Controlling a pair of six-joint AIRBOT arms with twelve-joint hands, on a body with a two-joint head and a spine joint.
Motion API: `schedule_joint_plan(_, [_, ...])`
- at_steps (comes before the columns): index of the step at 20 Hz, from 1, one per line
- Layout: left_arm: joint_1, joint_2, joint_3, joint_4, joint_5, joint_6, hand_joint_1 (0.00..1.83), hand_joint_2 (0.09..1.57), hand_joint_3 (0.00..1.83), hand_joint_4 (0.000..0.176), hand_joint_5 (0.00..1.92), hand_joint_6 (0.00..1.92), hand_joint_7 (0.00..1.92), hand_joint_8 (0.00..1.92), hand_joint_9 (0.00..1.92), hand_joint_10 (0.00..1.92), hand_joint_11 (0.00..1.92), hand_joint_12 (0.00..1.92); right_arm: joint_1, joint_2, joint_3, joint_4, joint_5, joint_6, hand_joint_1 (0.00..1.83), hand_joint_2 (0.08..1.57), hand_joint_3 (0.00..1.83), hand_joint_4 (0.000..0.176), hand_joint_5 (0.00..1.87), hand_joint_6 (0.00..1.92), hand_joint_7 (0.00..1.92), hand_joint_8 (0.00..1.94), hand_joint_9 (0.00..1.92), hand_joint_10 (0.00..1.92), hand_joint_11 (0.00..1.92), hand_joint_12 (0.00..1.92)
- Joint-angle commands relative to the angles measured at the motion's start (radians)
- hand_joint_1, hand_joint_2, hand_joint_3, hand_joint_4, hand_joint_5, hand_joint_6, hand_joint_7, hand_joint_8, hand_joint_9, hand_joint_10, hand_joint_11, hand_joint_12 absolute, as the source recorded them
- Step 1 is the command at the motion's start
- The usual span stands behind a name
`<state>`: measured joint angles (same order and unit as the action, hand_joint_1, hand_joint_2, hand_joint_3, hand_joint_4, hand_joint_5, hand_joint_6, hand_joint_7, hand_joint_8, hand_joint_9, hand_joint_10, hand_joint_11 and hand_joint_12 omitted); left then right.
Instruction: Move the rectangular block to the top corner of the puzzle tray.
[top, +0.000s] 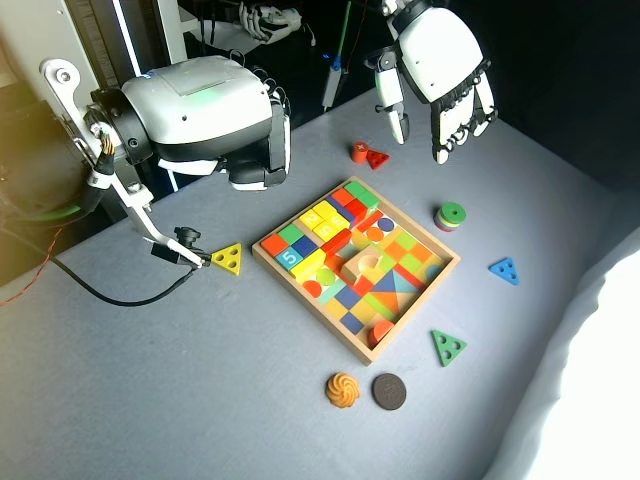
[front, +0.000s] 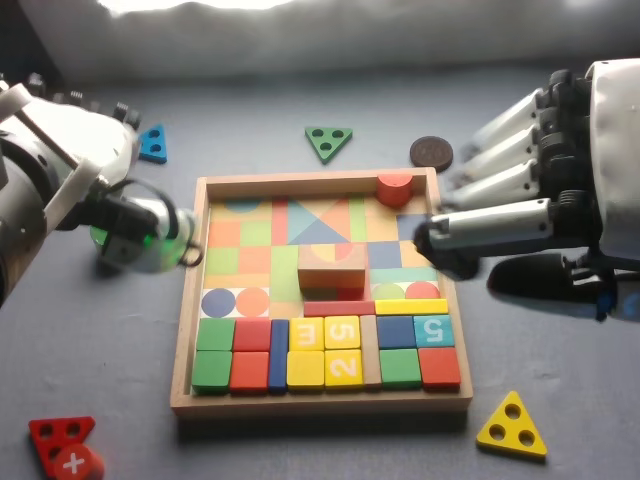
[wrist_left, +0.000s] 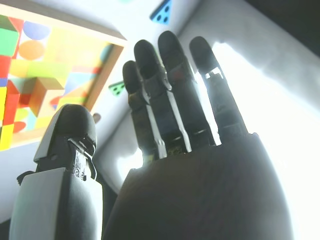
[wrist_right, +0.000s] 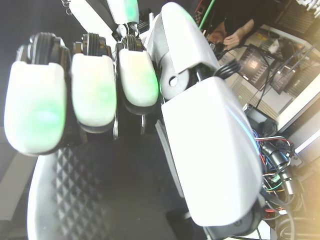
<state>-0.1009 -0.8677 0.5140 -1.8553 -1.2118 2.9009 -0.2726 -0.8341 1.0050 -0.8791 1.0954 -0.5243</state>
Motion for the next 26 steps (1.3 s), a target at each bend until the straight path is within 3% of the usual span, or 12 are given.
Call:
schedule_joint_plan(1, [-0.007, 0.014, -0.004, 0.085, -0.019, 0.003, 0.0, 1.31, 0.01, 0.0, 0.1, 0.0, 0.19, 0.0, 0.19, 0.01, 0.0, 0.44, 0.008, 0.009, -0.003, 0.071, 0.092, -0.006, 0.62, 1.45, 0.0, 0.0, 0.43, 0.22, 0.6, 0.62, 0.5, 1.03, 0.31, 1.55])
schedule_joint_plan(4, [-0.006, 0.014, -0.004, 0.084, -0.019, 0.003, 0.0, 1.32, 0.0, 0.0, 0.14, 0.01, 0.24, 0.0, 0.23, 0.0, 0.0, 0.49, 0.008, 0.008, -0.003, 0.071, 0.092, -0.006, 0.59, 1.42, 0.0, 0.0, 0.55, 0.03, 0.69, 0.08, 0.57, 0.45, 0.19, 1.34])
schedule_joint_plan(6, [-0.007, 0.014, -0.004, 0.084, -0.019, 0.003, 0.0, 1.31, 0.0, 0.0, 0.11, 0.0, 0.22, 0.0, 0.23, 0.0, 0.0, 0.47, 0.008, 0.009, -0.003, 0.071, 0.092, -0.006, 0.47, 1.47, 0.0, 0.0, 0.6, 0.01, 0.73, 0.01, 0.62, 0.29, 0.19, 1.29])
schedule_joint_plan(8, [-0.006, 0.014, -0.004, 0.086, -0.019, 0.003, 0.0, 1.31, 0.0, 0.0, 0.13, 0.0, 0.25, 0.0, 0.26, 0.01, 0.0, 0.56, 0.008, 0.009, -0.003, 0.071, 0.092, -0.006, 0.54, 1.44, 0.0, 0.0, 0.57, 0.01, 0.74, 0.01, 0.65, 0.27, 0.19, 1.3])
schedule_joint_plan(10, [-0.006, 0.014, -0.004, 0.085, -0.019, 0.003, 0.0, 1.31, 0.0, 0.0, 0.1, 0.0, 0.21, 0.0, 0.22, 0.0, 0.0, 0.49, 0.008, 0.009, -0.003, 0.071, 0.092, -0.006, 0.61, 1.39, 0.0, 0.0, 0.6, 0.01, 0.86, 0.04, 0.72, 0.43, 0.28, 1.43])
schedule_joint_plan(12, [-0.006, 0.014, -0.004, 0.084, -0.019, 0.003, 0.0, 1.31, 0.0, 0.0, 0.12, 0.01, 0.25, 0.01, 0.25, 0.01, 0.0, 0.52, 0.008, 0.009, -0.003, 0.071, 0.092, -0.006, 0.65, 1.35, 0.0, 0.0, 0.58, 0.0, 0.97, 0.09, 0.64, 1.0, 0.38, 1.63])
schedule_joint_plan(13, [-0.006, 0.014, -0.004, 0.083, -0.019, 0.003, 0.0, 1.31, 0.0, 0.0, 0.12, 0.0, 0.24, 0.01, 0.25, 0.01, 0.0, 0.52, 0.008, 0.009, -0.003, 0.071, 0.092, -0.006, 0.76, 1.27, 0.01, 0.0, 0.53, 0.03, 0.79, 0.73, 0.61, 1.35, 0.5, 1.77])
schedule_joint_plan(14, [-0.007, 0.014, -0.004, 0.081, -0.019, 0.003, 0.0, 1.31, 0.0, 0.0, 0.11, 0.0, 0.24, 0.01, 0.25, 0.01, 0.0, 0.53, 0.008, 0.009, -0.003, 0.071, 0.092, -0.006, 0.77, 1.27, 0.01, 0.0, 0.55, 0.02, 0.73, 1.15, 0.65, 1.54, 0.57, 1.82])
schedule_joint_plan(16, [-0.007, 0.014, -0.004, 0.08, -0.019, 0.003, 0.0, 1.31, 0.0, 0.0, 0.12, 0.0, 0.23, 0.0, 0.23, 0.0, 0.0, 0.48, 0.008, 0.009, -0.003, 0.071, 0.092, -0.006, 0.81, 1.28, 0.0, 0.0, 0.5, 0.01, 0.82, 1.73, 0.79, 1.89, 0.71, 1.92])
schedule_joint_plan(20, [-0.008, 0.015, -0.004, 0.077, -0.018, 0.003, 0.0, 1.31, 0.0, 0.0, 0.12, 0.0, 0.23, 0.0, 0.23, 0.0, 0.0, 0.5, -0.001, 0.009, -0.004, 0.076, 0.095, -0.006, 0.97, 1.29, 0.0, 0.0, 0.49, 0.01, 1.26, 1.94, 1.29, 1.92, 1.12, 1.92])
schedule_joint_plan(23, [-0.008, 0.015, -0.005, 0.072, -0.017, 0.004, 0.0, 1.31, 0.0, 0.0, 0.13, 0.0, 0.26, 0.0, 0.27, 0.0, 0.0, 0.58, -0.019, 0.018, -0.018, 0.088, 0.092, 0.022, 1.1, 1.25, 0.0, 0.0, 0.54, 0.02, 1.27, 1.94, 1.33, 1.92, 1.18, 1.92])
schedule_joint_plan(26, [-0.01, 0.015, -0.005, 0.071, -0.014, 0.007, 0.0, 1.31, 0.0, 0.0, 0.09, 0.0, 0.22, 0.0, 0.23, 0.0, 0.0, 0.51, -0.025, 0.029, -0.02, 0.083, 0.088, 0.033, 1.36, 1.34, 0.01, 0.0, 0.48, 0.01, 1.03, 1.94, 1.19, 1.92, 1.17, 1.92])
